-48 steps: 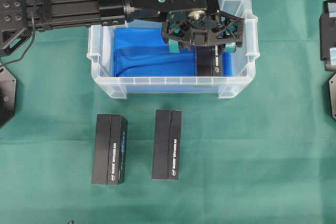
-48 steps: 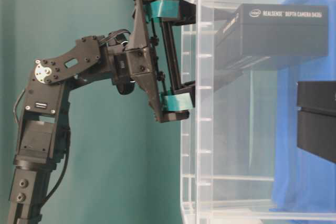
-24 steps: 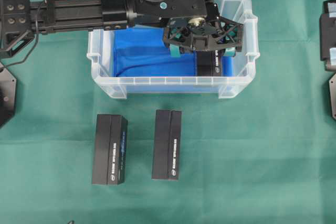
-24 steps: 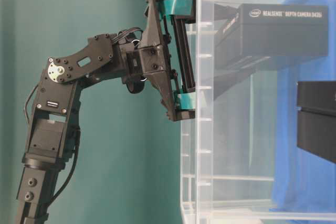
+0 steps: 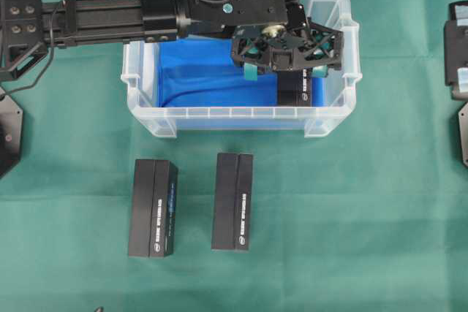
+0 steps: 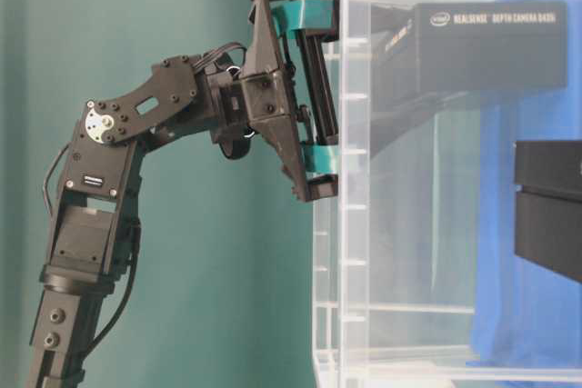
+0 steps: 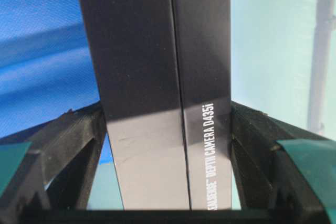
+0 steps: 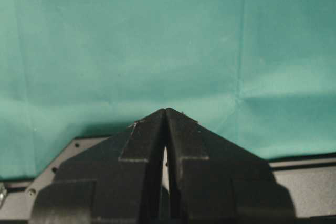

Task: Take the box out of the case with the left arm.
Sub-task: 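Lower the open left gripper around the right black box, then close the left gripper on the right box and lift it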

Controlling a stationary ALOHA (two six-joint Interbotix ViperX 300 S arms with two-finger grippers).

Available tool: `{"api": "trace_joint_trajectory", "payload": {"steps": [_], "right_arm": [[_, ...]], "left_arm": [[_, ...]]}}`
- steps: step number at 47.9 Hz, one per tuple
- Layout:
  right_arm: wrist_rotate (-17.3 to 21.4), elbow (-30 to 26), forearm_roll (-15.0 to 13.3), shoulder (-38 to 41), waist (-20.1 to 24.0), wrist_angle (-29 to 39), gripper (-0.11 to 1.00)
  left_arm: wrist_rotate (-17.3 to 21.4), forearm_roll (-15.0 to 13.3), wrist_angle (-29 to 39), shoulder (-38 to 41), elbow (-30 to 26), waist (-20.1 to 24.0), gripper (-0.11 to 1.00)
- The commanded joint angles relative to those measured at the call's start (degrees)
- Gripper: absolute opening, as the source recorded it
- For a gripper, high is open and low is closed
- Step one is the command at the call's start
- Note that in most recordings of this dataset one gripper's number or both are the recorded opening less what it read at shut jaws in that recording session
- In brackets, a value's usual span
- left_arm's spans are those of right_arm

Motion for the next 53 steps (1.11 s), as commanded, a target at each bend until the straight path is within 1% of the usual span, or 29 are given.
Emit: {"api": "trace_joint_trajectory", "payload": {"steps": [1, 19, 36, 44, 53], "right_arm": [[0.0, -0.6, 0.2, 0.0, 0.0, -0.2, 0.03], [-0.1, -0.6, 0.2, -0.2, 0.0, -0.2, 0.03], [-0.1, -0.6, 0.1, -0.1, -0.1, -0.4, 0.03], [-0.1, -0.6, 0.1, -0.1, 0.0, -0.4, 0.03], [0.0, -0.6, 0.1, -0.1, 0.0, -0.1, 0.03]], "left_arm": [[0.1, 0.1, -0.8, -1.4, -0.7, -0.1, 0.64], [0.3, -0.1, 0.4, -1.8, -0.8, -0.2, 0.64], [0.2, -0.3, 10.0, -7.0, -2.7, -0.2, 0.63], [0.1, -0.5, 13.8, -8.8, -5.4, -0.2, 0.63], [0.3, -0.9, 18.5, -8.1, -11.9, -0.3, 0.62]]}}
